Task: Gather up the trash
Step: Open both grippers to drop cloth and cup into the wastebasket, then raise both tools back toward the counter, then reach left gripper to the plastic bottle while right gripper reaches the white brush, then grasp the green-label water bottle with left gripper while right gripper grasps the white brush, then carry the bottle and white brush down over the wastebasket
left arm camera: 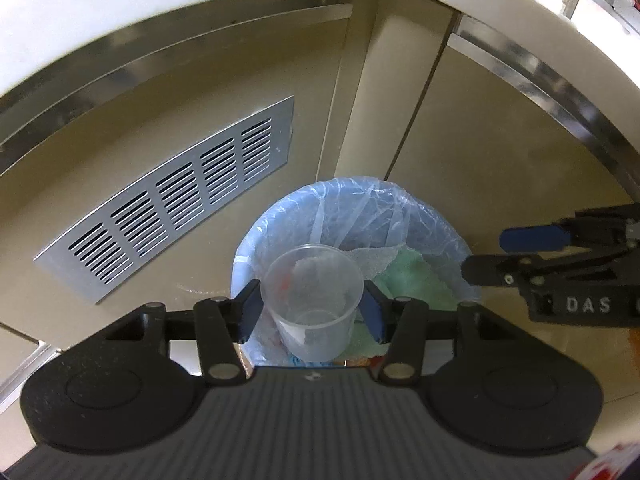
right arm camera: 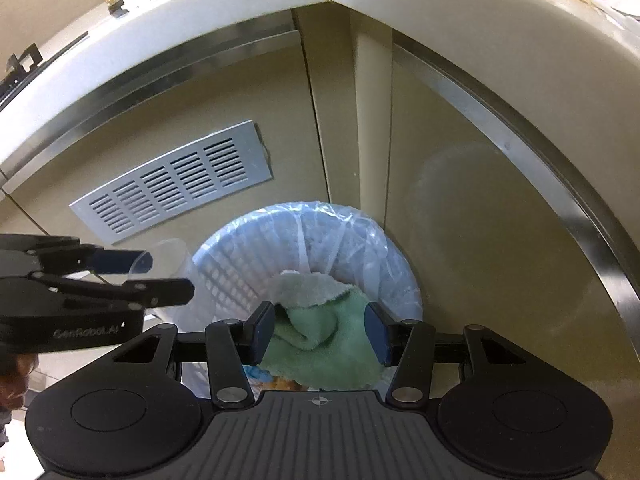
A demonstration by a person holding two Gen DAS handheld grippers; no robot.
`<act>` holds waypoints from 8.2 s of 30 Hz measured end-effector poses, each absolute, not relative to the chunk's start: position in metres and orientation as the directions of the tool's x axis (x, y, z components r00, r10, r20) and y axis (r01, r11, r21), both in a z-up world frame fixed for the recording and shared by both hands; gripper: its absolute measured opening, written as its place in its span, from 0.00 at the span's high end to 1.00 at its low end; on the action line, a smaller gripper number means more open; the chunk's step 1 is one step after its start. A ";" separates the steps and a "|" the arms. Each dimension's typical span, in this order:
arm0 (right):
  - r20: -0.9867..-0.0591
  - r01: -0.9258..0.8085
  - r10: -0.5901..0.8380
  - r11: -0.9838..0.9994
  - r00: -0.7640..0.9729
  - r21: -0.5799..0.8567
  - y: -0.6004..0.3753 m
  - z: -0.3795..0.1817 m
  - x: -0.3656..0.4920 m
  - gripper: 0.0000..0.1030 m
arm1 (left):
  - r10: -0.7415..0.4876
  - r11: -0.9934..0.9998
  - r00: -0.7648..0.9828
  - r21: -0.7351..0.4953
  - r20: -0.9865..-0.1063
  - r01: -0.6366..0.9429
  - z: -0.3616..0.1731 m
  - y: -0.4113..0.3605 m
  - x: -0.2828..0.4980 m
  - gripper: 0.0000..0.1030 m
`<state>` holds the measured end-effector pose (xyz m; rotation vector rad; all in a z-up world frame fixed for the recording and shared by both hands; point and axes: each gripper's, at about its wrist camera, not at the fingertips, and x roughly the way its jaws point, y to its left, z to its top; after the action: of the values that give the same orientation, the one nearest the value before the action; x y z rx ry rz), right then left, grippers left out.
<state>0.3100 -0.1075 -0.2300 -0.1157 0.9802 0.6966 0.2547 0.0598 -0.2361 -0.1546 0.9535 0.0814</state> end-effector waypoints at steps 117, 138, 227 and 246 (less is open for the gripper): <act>-0.561 -0.403 0.380 0.911 0.735 0.089 -0.206 -0.106 0.539 0.81 | -0.032 0.996 0.842 0.053 -0.539 0.072 -0.040 0.092 0.427 0.14; -0.539 -0.272 0.335 0.942 0.773 0.195 -0.231 -0.088 0.488 0.81 | -0.184 0.973 0.781 0.001 -0.597 0.230 -0.066 0.082 0.478 0.10; -0.417 -0.360 0.491 0.863 0.765 0.354 -0.251 -0.048 0.393 0.81 | -0.056 0.990 0.809 0.070 -0.585 0.119 -0.001 0.052 0.399 0.82; -0.411 -0.595 0.715 0.699 0.566 0.396 -0.208 -0.037 0.320 0.81 | 0.045 0.998 0.813 -0.008 -0.581 -0.061 -0.002 0.035 0.255 0.82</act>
<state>0.3196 -0.2077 -0.0375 0.2226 0.5818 0.7774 0.2549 0.0346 -0.0020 -0.0267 0.6194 0.0562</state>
